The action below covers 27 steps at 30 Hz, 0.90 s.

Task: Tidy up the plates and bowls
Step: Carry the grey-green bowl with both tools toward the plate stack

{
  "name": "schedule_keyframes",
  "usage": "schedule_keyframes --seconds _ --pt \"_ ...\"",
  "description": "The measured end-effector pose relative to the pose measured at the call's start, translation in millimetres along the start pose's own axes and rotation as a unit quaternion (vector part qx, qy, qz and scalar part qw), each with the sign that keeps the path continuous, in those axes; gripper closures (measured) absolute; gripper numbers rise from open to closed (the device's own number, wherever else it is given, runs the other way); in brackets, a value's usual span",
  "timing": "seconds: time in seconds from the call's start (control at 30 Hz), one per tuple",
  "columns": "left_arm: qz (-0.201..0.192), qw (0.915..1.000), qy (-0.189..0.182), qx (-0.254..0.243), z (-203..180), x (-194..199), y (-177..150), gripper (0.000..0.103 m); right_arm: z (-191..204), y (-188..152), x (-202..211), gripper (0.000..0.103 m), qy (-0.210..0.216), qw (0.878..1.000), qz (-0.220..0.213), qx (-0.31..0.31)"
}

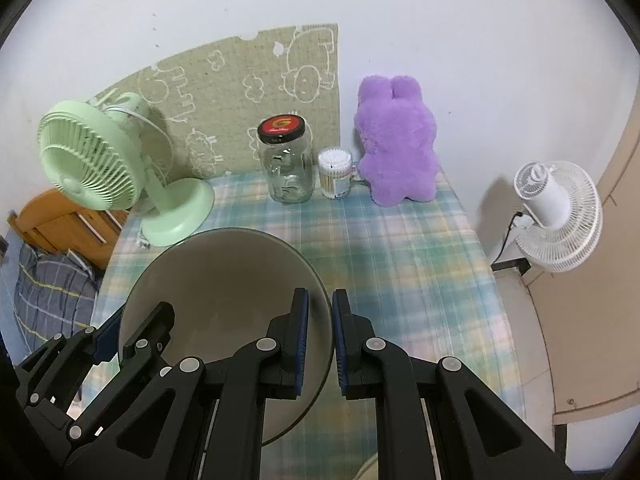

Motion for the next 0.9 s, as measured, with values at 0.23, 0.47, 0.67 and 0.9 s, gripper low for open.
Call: schedule_keyframes --seconds 0.23,0.47,0.67,0.9 --pt "-0.014 0.9998 -0.010 -0.005 14.9 39.5 -19.8 0.086 14.1 -20.4 43.5 0.088 -0.011 1.000 -0.016 0.002" --pt "-0.018 0.9996 -0.021 -0.009 26.1 65.9 -44.6 0.086 26.4 -44.4 74.7 0.088 -0.021 1.000 -0.023 -0.004" --pt "-0.020 0.9994 -0.029 0.003 33.6 79.8 -69.9 0.086 32.6 -68.0 91.6 0.088 -0.027 0.999 -0.023 -0.006" --pt "0.006 0.9992 -0.038 0.004 35.7 77.7 -100.1 0.086 35.9 -101.4 94.6 0.088 -0.039 0.999 -0.001 -0.005"
Point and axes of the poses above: each gripper's, at about its wrist camera, not at the fingertips, and x roughly against the way its jaws point, z to its left, y to its top, the point moved 3 cm from there along -x, roughly the way its jaws point, and after that the axes turned 8 degrees about -z, right-handed, at the moved point
